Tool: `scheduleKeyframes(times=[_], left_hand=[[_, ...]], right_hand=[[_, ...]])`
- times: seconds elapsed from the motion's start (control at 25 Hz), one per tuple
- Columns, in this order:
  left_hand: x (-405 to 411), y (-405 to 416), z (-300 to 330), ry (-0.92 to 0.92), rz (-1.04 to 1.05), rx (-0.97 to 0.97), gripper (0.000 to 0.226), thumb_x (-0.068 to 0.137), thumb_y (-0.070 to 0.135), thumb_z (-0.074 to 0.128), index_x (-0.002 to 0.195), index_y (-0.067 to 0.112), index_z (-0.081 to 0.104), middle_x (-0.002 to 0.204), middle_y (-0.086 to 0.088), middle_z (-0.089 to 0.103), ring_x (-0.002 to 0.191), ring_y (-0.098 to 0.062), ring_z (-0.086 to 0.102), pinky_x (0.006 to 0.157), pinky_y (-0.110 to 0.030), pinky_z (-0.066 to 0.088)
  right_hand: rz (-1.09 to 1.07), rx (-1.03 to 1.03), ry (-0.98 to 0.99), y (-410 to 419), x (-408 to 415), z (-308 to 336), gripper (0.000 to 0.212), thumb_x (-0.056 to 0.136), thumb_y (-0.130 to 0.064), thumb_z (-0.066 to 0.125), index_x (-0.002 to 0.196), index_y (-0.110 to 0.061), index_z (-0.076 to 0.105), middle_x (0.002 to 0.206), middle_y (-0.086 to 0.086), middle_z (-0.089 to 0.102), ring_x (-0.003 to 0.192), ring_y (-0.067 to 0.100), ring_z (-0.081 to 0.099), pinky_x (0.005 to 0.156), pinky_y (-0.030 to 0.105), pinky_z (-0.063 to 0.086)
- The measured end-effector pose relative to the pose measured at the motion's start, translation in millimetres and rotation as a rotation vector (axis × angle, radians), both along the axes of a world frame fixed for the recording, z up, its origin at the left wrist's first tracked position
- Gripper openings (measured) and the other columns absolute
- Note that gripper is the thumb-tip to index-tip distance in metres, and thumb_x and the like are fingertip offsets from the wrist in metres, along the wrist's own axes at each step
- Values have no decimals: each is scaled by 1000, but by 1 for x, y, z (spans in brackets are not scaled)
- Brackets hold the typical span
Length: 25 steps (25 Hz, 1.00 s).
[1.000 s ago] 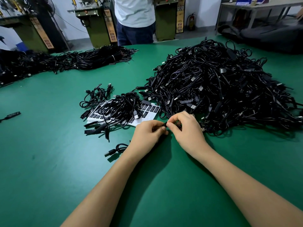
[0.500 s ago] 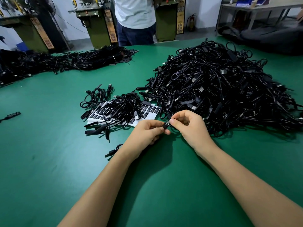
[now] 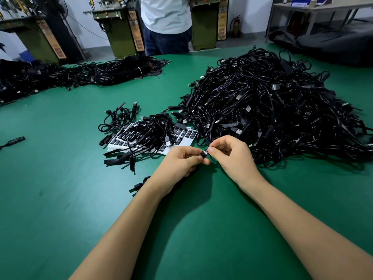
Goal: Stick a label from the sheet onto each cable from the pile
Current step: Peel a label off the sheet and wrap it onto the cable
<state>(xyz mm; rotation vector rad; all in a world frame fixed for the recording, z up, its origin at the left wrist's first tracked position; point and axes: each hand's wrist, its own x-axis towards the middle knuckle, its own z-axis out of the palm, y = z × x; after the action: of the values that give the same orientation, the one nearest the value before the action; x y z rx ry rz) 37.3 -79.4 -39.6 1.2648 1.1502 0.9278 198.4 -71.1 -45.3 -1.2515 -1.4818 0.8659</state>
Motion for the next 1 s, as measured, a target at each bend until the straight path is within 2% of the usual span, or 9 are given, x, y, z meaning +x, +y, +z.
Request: scheduleKeyframes(times=[0.28,0.44,0.84,1.0], left_hand=[[0,1,0,-1,3,-10,14,92,1,54,103,5,64,86,-6,74,45,-4,32,40,-12,26],[-1,1,0,-4,4,-20,14,93,1,54,103,6,63,86,-6,74,45,-5,30,40,-12,26],[1,0,2,4,5,-8,15,93,1,54,98,11,65,82,-4,74,44,-5,30,39,-12,26],[1,0,1,37,4,21,13,93,8,57,90,11,70,70,-2,70,42,-5,29,39,-14,24]], right_hand=[[12,-2,21,1,0,-1,18,84,-11,71,77,-25,63,77,-6,67,75,7,60,71,18,47],[24,-7,52,2,2,0,16,84,-11,71,78,-24,64,78,-7,67,74,3,60,69,12,45],[21,5,-34,0,1,1,16,84,-11,70,79,-23,63,76,-9,64,70,0,57,67,10,43],[1,16,-71,-1,0,0,13,85,-12,70,81,-22,64,76,-10,65,71,1,58,66,8,42]])
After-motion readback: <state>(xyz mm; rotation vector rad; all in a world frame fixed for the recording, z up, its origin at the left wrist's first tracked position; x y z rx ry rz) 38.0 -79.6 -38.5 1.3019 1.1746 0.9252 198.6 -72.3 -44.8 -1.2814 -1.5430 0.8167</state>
